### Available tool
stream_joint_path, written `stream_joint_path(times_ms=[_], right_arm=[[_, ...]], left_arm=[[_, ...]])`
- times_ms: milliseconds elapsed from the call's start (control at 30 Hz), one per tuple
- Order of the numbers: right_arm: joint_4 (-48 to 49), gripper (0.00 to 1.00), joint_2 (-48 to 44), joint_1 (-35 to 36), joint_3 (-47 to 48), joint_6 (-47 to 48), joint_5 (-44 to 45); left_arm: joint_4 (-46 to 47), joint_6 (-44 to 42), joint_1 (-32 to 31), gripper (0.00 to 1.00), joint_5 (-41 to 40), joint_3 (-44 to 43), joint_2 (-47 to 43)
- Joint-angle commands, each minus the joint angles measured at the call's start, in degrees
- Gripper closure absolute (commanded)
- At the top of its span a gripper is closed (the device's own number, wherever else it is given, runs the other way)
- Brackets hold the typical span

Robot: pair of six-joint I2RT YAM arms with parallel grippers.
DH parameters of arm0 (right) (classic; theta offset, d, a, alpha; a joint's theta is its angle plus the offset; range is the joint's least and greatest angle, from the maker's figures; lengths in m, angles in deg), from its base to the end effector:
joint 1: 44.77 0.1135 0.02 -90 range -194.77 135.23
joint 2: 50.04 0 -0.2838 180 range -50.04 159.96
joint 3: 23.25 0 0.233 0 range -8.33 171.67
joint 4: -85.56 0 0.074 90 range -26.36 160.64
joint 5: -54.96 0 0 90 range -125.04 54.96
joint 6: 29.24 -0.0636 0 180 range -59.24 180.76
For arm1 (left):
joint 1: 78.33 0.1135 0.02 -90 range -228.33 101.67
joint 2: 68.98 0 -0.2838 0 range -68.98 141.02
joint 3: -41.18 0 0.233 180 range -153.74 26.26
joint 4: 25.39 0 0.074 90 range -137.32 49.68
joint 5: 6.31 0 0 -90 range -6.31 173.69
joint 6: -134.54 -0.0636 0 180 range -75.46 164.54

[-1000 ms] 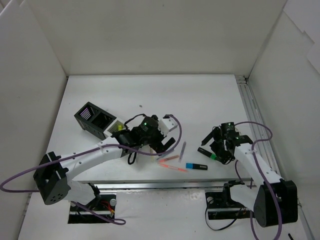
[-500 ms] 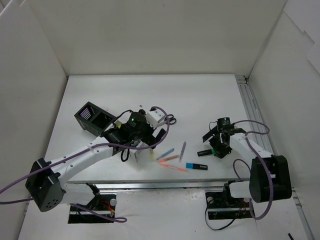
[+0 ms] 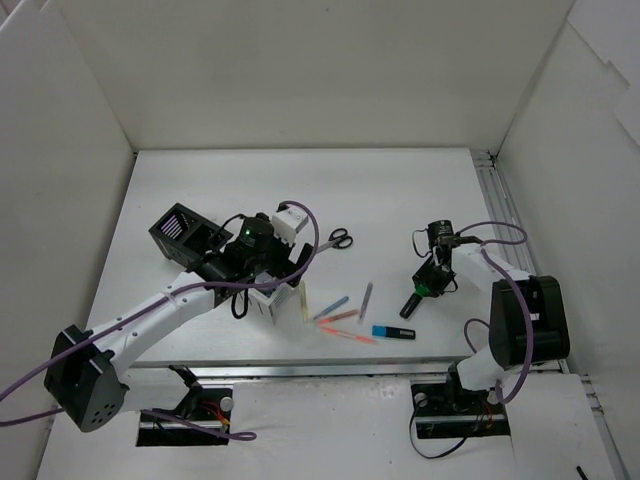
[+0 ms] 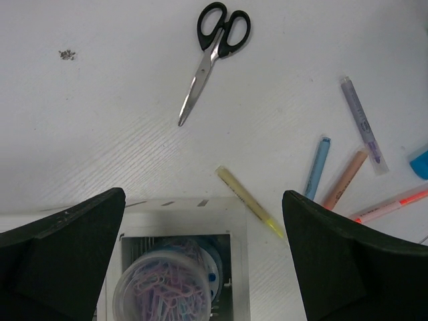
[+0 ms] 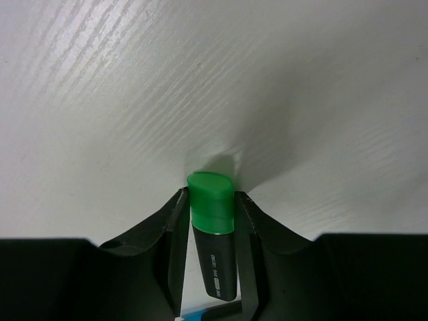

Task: Sort the stationery into containers
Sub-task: Pick up the pen from the center of the board, then place the pen in the storage box.

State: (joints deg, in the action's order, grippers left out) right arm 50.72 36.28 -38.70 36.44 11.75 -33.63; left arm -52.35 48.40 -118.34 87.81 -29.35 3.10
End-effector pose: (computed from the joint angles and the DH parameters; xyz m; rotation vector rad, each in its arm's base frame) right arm 0.2744 0.0276 0.1714 0.9867 2.4860 0.2852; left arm 0.2164 -0.1876 0.3116 0.6982 1.9937 -0.5397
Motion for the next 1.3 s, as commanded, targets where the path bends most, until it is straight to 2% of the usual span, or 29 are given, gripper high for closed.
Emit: stream_joint_path(times_ms=[0, 33, 167, 233, 333, 433, 533, 667, 800, 833, 867, 933, 1033, 1267], right_arm=[[-7.8, 0.79, 1.8, 0.3, 2.7, 4.6, 2.9], [-8.5, 0.83, 2.3, 0.3, 3.1, 6.2, 3.1], [-11.2, 0.85, 4.3, 0.8, 5.0, 8.2, 2.9], [-10.9, 0.92, 4.5, 1.8, 5.8, 8.1, 2.5], [-8.9, 1.0, 3.7, 5.5, 8.2, 9.7, 2.5], [-3.8, 1.0, 0.3, 8.9, 11.5, 12.4, 3.2], [3.0, 1.0, -4.0, 12.6, 14.0, 16.5, 2.8], [16.8, 1.0, -9.1, 18.9, 15.7, 23.7, 1.0], [34.0, 1.0, -10.0, 24.6, 16.3, 30.2, -8.8], [40.1, 1.0, -9.6, 27.0, 16.7, 31.2, -10.0], [42.9, 1.0, -8.0, 28.5, 17.1, 33.1, -11.0], [51.6, 1.0, -6.3, 31.9, 18.8, 33.8, -12.7], [58.2, 1.0, 0.0, 34.9, 23.6, 35.6, -17.8], [64.7, 1.0, 13.2, 41.5, 35.9, 38.6, -23.6]], left_arm=[[1.8, 2.6, 1.5, 0.01, -1.8, 1.4, -5.0], [2.1, 2.7, 2.3, 0.01, -1.9, 1.9, -6.5], [2.5, 3.7, 3.7, 0.01, -2.9, 4.7, -9.9], [2.1, 4.0, 4.4, 0.01, -3.3, 5.3, -11.6], [1.2, 4.6, 5.5, 0.01, -3.9, 5.3, -13.3], [0.1, 6.2, 6.2, 0.01, -6.6, 4.9, -15.2], [-2.5, 8.8, 6.7, 0.01, -8.9, 4.5, -17.8], [-5.8, 13.6, 7.2, 0.01, -12.7, 4.9, -23.5], [-11.7, 21.0, 8.5, 0.01, -18.7, 5.6, -28.3], [-13.4, 25.1, 9.0, 0.01, -21.3, 5.4, -29.1], [-15.5, 27.5, 10.0, 0.01, -23.1, 5.1, -30.3], [-26.0, 34.1, 11.5, 0.01, -28.6, 2.6, -30.6], [-38.0, 47.9, 12.9, 0.0, -34.5, 0.9, -31.6], [-39.1, 49.0, 14.1, 0.01, -32.2, 2.4, -34.5]])
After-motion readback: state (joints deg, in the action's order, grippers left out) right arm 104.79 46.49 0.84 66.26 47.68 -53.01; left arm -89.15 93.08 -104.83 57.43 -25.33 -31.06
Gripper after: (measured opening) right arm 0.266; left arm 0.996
